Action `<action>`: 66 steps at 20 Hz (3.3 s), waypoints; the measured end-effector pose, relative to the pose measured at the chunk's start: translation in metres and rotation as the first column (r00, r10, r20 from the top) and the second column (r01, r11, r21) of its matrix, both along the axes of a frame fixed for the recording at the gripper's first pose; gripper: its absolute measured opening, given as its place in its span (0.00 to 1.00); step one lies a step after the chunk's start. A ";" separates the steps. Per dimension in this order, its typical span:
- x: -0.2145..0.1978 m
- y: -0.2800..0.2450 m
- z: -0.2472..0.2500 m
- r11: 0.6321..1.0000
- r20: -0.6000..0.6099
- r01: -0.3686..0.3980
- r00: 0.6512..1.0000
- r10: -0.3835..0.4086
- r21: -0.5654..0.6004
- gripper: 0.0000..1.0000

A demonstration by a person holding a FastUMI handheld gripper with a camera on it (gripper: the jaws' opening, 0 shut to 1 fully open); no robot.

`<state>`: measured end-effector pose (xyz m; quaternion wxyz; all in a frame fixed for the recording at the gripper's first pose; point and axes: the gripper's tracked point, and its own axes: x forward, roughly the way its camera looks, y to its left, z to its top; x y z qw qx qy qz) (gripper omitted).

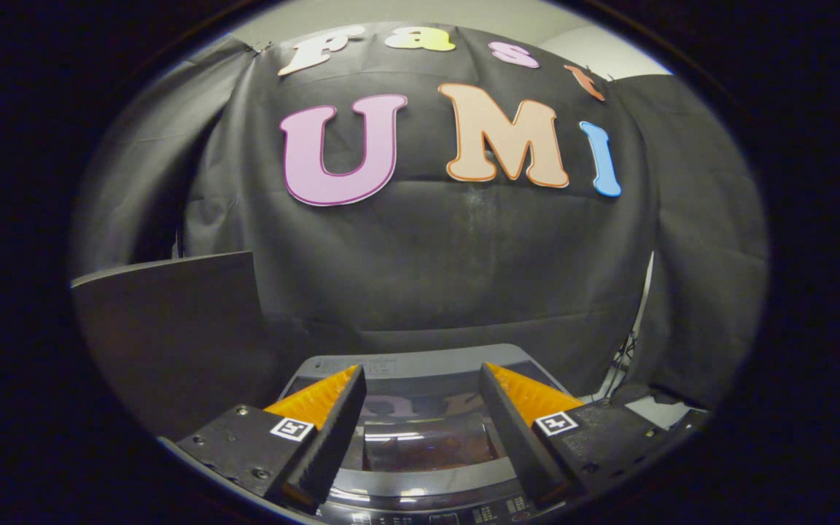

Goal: Put the clothes into the washing machine and then close the washing machine lid.

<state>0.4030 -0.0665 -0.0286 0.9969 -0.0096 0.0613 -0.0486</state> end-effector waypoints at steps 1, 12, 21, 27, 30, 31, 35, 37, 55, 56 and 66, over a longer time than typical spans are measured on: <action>-0.001 0.000 0.001 1.000 0.010 0.008 1.000 -0.008 -0.004 0.95; -0.048 0.004 0.022 1.000 0.065 0.002 0.998 -0.002 0.008 0.95; -0.132 0.033 0.060 0.999 0.147 -0.022 0.989 0.027 -0.032 0.95; -0.165 0.051 0.082 0.999 0.153 -0.036 0.988 0.035 0.008 0.95; -0.188 0.050 0.083 1.000 0.151 -0.012 0.988 0.013 -0.006 0.94; -0.196 0.055 0.087 1.000 0.168 -0.030 0.985 0.029 0.003 0.94; -0.222 0.062 0.082 0.992 0.156 -0.094 0.985 0.080 0.087 0.95; -0.241 0.056 0.082 0.991 0.152 -0.106 0.984 0.093 0.084 0.95; -0.290 0.022 0.081 0.980 0.197 -0.192 0.964 0.177 0.058 0.96; -0.290 0.022 0.080 0.979 0.202 -0.195 0.963 0.178 0.065 0.96; -0.287 0.019 0.080 0.978 0.215 -0.199 0.960 0.181 0.063 0.96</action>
